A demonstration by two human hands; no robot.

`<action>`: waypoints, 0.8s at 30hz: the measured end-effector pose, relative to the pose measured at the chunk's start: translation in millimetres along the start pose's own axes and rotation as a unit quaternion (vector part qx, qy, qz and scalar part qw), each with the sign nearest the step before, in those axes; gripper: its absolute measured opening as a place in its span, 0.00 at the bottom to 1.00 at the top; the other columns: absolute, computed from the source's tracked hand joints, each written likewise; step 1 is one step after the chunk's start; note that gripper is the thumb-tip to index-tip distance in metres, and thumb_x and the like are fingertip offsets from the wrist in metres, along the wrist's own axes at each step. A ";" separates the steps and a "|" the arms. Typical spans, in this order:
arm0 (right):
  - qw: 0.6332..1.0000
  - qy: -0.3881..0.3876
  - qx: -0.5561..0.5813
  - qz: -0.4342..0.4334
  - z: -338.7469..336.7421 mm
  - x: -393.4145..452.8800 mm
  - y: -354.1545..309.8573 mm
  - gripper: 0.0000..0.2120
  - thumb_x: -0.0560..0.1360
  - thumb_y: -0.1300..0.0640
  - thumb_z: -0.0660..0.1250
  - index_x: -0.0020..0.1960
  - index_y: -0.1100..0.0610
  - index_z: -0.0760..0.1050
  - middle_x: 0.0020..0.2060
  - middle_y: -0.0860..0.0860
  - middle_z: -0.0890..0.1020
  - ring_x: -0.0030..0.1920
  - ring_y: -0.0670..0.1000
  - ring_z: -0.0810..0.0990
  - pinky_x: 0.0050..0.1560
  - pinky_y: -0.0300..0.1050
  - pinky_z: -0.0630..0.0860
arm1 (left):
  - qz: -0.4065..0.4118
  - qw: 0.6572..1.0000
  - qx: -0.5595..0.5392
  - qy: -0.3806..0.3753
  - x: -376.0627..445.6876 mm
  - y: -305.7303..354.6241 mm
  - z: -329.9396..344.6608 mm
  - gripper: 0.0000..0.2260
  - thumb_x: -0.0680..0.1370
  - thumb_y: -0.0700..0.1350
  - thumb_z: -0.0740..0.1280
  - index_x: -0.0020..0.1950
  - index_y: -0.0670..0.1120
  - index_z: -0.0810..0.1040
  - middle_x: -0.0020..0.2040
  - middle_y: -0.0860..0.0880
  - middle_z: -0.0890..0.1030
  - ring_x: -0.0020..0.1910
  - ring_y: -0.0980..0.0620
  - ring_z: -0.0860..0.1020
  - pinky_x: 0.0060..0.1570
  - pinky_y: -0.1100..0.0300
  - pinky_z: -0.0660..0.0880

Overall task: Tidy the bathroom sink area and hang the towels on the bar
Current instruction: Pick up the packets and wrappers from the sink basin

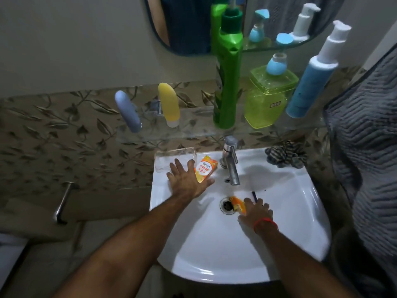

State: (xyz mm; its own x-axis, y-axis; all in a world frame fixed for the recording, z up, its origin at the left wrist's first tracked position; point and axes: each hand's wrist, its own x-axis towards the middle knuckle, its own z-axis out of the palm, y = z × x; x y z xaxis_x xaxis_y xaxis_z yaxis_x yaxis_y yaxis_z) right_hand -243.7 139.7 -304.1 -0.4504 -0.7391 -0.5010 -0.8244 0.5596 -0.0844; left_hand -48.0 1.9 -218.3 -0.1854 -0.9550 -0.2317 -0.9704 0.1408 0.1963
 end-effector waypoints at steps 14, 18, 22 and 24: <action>0.785 0.037 0.584 -0.205 -57.4 -78.4 -40.9 0.05 0.81 0.53 0.64 0.52 0.50 0.79 0.45 0.54 0.85 0.45 0.51 0.83 0.45 0.45 0.78 | 0.081 0.988 0.088 0.100 -0.7 -15.9 -13.0 0.30 0.75 0.67 0.64 0.71 0.52 0.71 0.65 0.47 0.79 0.66 0.43 0.74 0.74 0.37 0.55; 0.695 0.070 0.687 -0.199 -85.8 -95.3 -88.0 0.07 0.83 0.54 0.61 0.55 0.54 0.77 0.49 0.62 0.85 0.46 0.55 0.83 0.45 0.47 0.80 | 0.048 0.986 0.007 0.162 -22.7 -35.6 -32.1 0.30 0.71 0.71 0.63 0.64 0.53 0.76 0.58 0.51 0.83 0.61 0.45 0.77 0.66 0.40 0.60; 0.676 0.060 0.704 -0.210 -100.7 -108.0 -149.3 0.09 0.83 0.54 0.61 0.61 0.55 0.72 0.55 0.62 0.81 0.53 0.59 0.80 0.58 0.66 0.75 | -0.014 0.972 -0.117 0.205 -51.7 -74.0 -57.7 0.28 0.69 0.74 0.60 0.57 0.56 0.77 0.55 0.56 0.83 0.60 0.49 0.76 0.63 0.41 0.63; 0.684 0.033 0.689 -0.239 -100.6 -120.5 -183.5 0.06 0.82 0.53 0.62 0.58 0.51 0.72 0.49 0.55 0.83 0.49 0.51 0.81 0.52 0.60 0.78 | -0.046 0.949 -0.250 0.188 -64.2 -100.0 -69.0 0.27 0.69 0.74 0.61 0.56 0.57 0.76 0.52 0.57 0.83 0.59 0.51 0.75 0.65 0.43 0.65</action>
State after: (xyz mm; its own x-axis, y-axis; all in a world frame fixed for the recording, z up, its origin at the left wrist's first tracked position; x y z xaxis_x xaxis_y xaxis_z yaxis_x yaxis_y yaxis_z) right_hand -72.6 88.3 -141.6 -0.2943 -0.9509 -0.0959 0.2015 0.0364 -0.9788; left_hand 71.6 31.0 -157.4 0.0564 -0.9961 0.0685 -0.7679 0.0006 0.6405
